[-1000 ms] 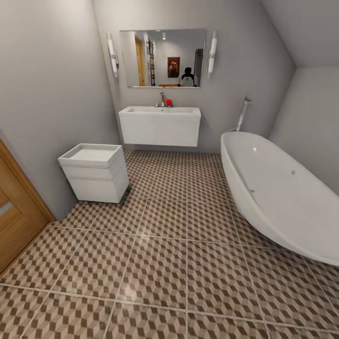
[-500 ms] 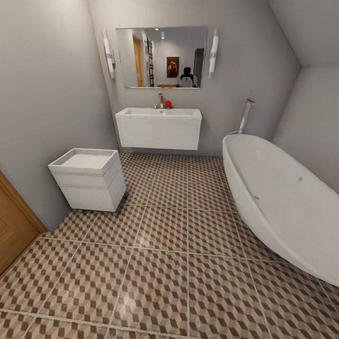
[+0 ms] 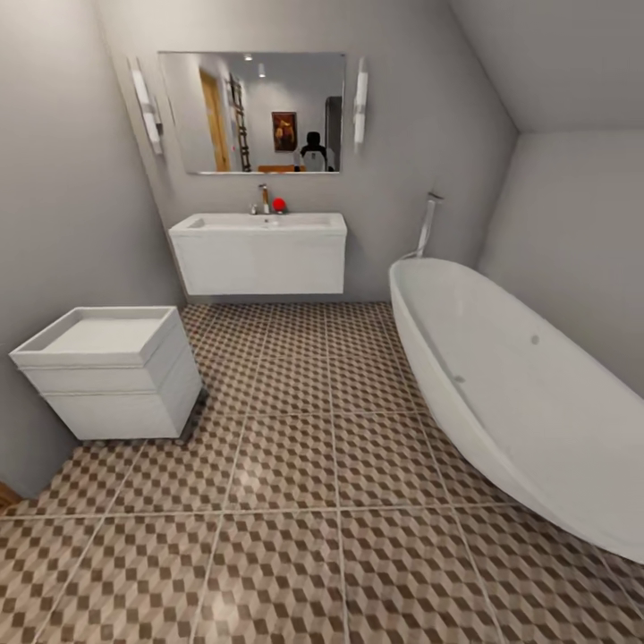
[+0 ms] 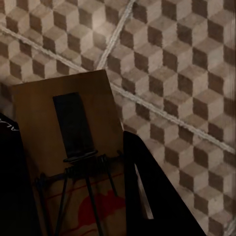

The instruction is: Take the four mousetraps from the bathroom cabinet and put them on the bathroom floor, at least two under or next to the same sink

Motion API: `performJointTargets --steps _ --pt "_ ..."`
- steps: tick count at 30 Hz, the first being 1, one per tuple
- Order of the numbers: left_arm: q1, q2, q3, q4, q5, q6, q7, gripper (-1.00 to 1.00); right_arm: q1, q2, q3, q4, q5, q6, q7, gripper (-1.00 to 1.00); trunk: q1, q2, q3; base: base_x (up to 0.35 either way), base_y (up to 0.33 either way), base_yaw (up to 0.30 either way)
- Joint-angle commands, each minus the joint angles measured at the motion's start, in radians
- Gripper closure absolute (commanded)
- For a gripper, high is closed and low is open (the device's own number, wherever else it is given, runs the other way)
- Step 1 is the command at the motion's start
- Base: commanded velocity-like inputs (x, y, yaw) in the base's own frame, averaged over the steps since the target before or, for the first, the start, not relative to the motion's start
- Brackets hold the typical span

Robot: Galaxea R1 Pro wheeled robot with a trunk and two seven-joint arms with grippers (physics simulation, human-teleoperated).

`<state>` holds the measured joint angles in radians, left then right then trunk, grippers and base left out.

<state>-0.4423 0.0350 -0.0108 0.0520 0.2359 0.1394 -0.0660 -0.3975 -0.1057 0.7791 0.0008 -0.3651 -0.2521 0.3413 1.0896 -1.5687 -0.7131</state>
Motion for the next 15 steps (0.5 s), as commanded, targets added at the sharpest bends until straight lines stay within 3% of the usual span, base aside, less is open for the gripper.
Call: performJointTargets --steps 1,15 --pt "-0.001 0.000 -0.001 0.002 0.005 0.002 -0.003 1.00 0.000 0.000 0.008 0.000 -0.011 -0.002 0.004 1.00 0.001 0.000 -0.001 0.332 0.096 -0.063" --pt "-0.001 0.000 -0.001 0.002 0.005 0.002 0.001 1.00 0.000 0.000 0.009 0.001 -0.010 -0.003 0.004 1.00 0.001 0.000 0.000 0.331 0.125 -0.006"
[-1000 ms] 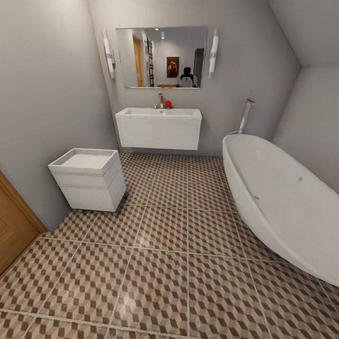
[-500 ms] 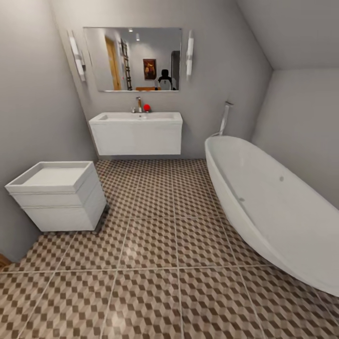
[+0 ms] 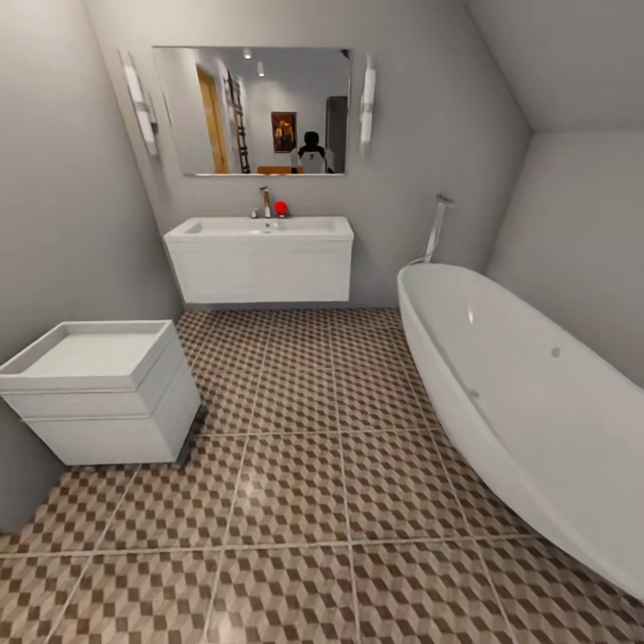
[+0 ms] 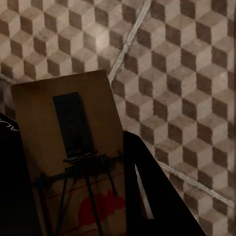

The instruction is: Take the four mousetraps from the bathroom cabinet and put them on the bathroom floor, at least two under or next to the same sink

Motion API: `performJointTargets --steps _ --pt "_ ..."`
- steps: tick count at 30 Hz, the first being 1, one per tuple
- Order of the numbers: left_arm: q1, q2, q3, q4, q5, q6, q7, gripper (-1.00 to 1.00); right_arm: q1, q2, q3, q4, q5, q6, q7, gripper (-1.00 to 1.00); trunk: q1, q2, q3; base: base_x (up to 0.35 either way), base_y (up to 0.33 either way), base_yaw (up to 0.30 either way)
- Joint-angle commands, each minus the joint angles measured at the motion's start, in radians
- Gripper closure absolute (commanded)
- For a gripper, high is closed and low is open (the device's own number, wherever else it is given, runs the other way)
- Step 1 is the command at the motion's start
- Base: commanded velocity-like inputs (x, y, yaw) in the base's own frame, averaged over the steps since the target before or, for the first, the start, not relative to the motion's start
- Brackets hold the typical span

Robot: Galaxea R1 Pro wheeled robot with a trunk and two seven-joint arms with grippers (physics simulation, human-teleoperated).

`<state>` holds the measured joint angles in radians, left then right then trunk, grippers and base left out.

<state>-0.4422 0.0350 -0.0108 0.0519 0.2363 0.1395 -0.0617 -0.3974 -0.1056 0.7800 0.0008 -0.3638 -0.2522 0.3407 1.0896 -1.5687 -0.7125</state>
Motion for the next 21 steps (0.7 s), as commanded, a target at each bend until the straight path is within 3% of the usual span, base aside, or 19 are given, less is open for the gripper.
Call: performJointTargets --steps 1,8,21 --pt "-0.001 0.000 -0.001 0.002 0.005 0.002 -0.003 1.00 -0.001 0.000 0.008 0.001 -0.011 -0.002 0.004 1.00 0.001 0.000 -0.001 0.331 0.134 0.000" --pt "-0.001 0.000 -0.001 0.002 0.005 0.002 -0.003 1.00 -0.001 0.000 0.008 0.001 -0.011 -0.003 0.003 1.00 0.001 0.000 -0.001 0.331 0.106 0.001" --pt "-0.001 0.000 -0.001 0.002 0.005 0.001 -0.004 1.00 0.000 0.000 0.008 0.001 -0.011 -0.004 0.003 1.00 0.001 0.000 -0.004 0.331 0.006 0.061"
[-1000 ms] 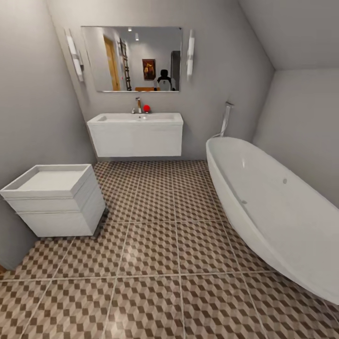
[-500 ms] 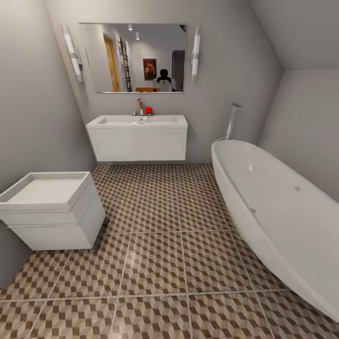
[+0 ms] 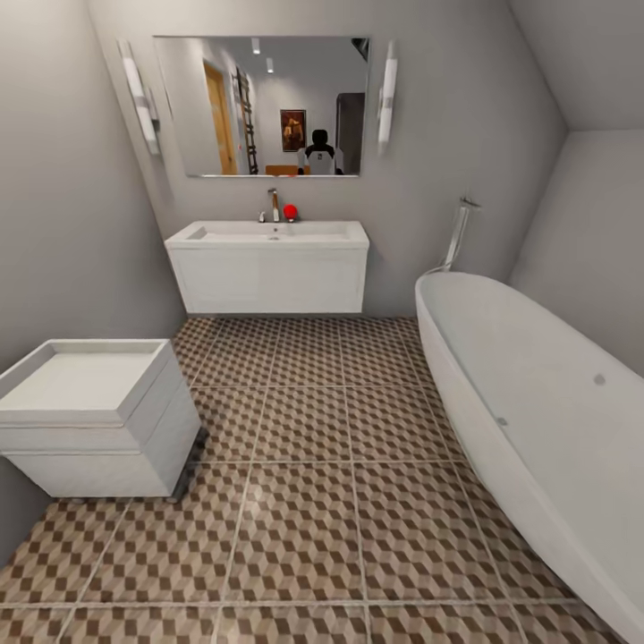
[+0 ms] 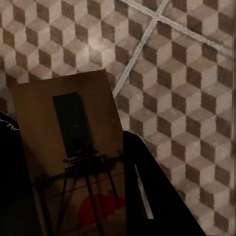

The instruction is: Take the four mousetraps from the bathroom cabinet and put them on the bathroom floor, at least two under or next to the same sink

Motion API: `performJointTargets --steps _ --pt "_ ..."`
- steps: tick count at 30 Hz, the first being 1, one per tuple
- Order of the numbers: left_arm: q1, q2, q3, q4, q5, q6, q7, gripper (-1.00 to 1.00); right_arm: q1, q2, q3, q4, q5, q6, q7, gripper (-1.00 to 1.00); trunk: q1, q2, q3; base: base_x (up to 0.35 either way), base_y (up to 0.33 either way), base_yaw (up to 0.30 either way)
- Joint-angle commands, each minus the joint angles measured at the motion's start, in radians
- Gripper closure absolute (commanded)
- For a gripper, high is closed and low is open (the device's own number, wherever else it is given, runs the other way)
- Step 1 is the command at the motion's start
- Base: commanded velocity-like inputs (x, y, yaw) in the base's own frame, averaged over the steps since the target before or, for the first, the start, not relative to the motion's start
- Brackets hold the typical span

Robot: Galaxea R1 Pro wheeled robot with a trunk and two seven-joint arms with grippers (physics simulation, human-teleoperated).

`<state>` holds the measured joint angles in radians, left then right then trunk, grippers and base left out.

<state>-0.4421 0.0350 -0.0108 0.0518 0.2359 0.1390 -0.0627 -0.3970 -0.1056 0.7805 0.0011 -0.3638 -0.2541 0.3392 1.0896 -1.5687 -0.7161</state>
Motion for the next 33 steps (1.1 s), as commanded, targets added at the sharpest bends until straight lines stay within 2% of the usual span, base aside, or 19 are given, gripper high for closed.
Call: performJointTargets --steps 1,33 --pt "-0.001 0.000 -0.001 0.002 0.005 0.001 -0.003 1.00 0.000 0.000 0.008 0.000 -0.011 -0.002 0.004 1.00 0.001 0.000 -0.001 0.331 0.000 0.004" --pt "-0.001 0.000 -0.001 0.002 0.005 0.000 -0.002 1.00 0.000 0.000 0.008 0.000 -0.012 -0.001 0.004 1.00 0.001 0.000 -0.001 0.332 0.000 0.000"
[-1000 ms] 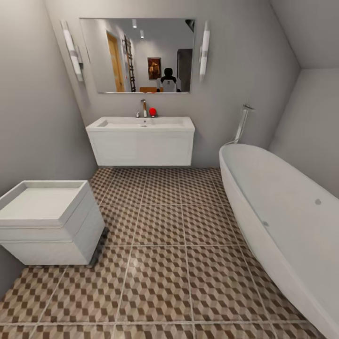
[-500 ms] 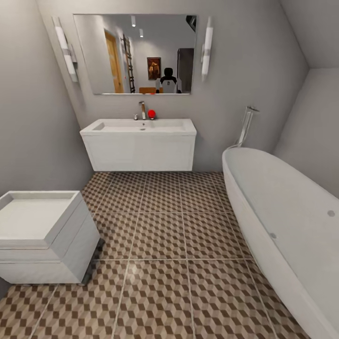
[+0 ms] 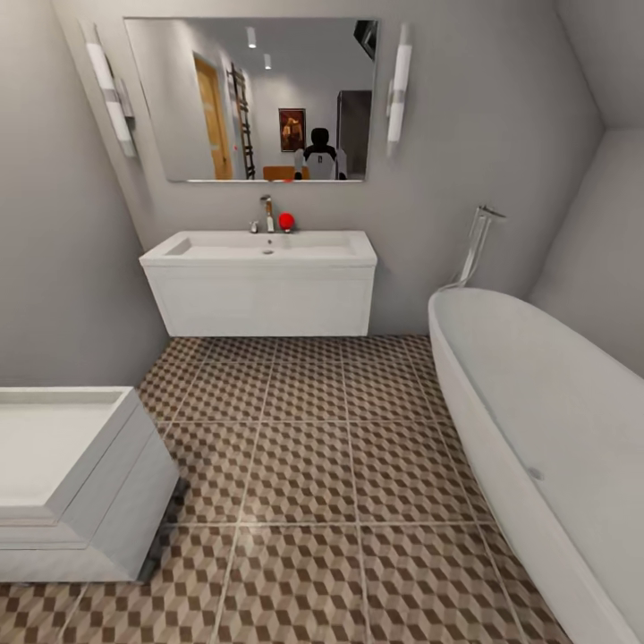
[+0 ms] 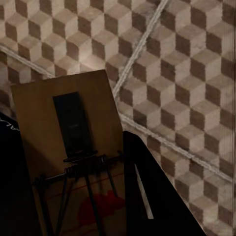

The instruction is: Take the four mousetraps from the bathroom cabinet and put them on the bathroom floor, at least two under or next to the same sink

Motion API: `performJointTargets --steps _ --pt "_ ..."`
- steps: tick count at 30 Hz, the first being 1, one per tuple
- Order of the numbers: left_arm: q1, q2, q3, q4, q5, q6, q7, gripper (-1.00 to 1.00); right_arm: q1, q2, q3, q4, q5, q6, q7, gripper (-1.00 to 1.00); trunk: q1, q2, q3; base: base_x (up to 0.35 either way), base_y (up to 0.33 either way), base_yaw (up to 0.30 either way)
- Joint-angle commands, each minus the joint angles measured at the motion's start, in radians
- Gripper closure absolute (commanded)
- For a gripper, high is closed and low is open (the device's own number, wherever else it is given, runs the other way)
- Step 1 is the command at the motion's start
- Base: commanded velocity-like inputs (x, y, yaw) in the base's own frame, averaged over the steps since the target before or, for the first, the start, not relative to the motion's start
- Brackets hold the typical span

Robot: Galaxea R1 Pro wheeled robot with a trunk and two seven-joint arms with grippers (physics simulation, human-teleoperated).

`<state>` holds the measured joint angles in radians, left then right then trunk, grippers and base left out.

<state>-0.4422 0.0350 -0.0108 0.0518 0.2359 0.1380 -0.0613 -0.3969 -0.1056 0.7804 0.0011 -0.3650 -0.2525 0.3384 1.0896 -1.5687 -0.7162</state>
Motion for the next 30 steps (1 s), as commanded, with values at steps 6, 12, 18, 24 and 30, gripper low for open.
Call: performJointTargets --steps 6,12,18,24,30 --pt "-0.001 0.000 -0.001 0.002 0.005 0.002 -0.004 1.00 0.000 0.000 0.008 0.000 -0.011 -0.002 0.004 1.00 0.001 0.000 -0.001 0.332 0.000 0.000" --pt "-0.001 0.000 -0.001 0.002 0.005 0.001 -0.004 1.00 0.000 0.000 0.008 0.000 -0.011 -0.003 0.004 1.00 0.001 0.000 -0.001 0.332 0.000 0.000" --pt "-0.001 0.000 -0.001 0.002 0.005 0.000 -0.004 1.00 0.000 0.000 0.008 0.000 -0.011 -0.003 0.004 1.00 0.001 0.000 -0.001 0.332 0.000 0.000" --pt "-0.001 0.000 -0.001 0.002 0.005 0.000 -0.004 1.00 0.000 0.000 0.008 0.000 -0.011 -0.003 0.004 1.00 0.001 0.000 -0.001 0.332 0.000 0.000" --pt "-0.001 0.000 -0.001 0.002 0.005 0.000 -0.004 1.00 0.000 0.000 0.008 0.000 -0.011 -0.002 0.004 1.00 0.001 0.000 -0.001 0.332 0.000 0.000"
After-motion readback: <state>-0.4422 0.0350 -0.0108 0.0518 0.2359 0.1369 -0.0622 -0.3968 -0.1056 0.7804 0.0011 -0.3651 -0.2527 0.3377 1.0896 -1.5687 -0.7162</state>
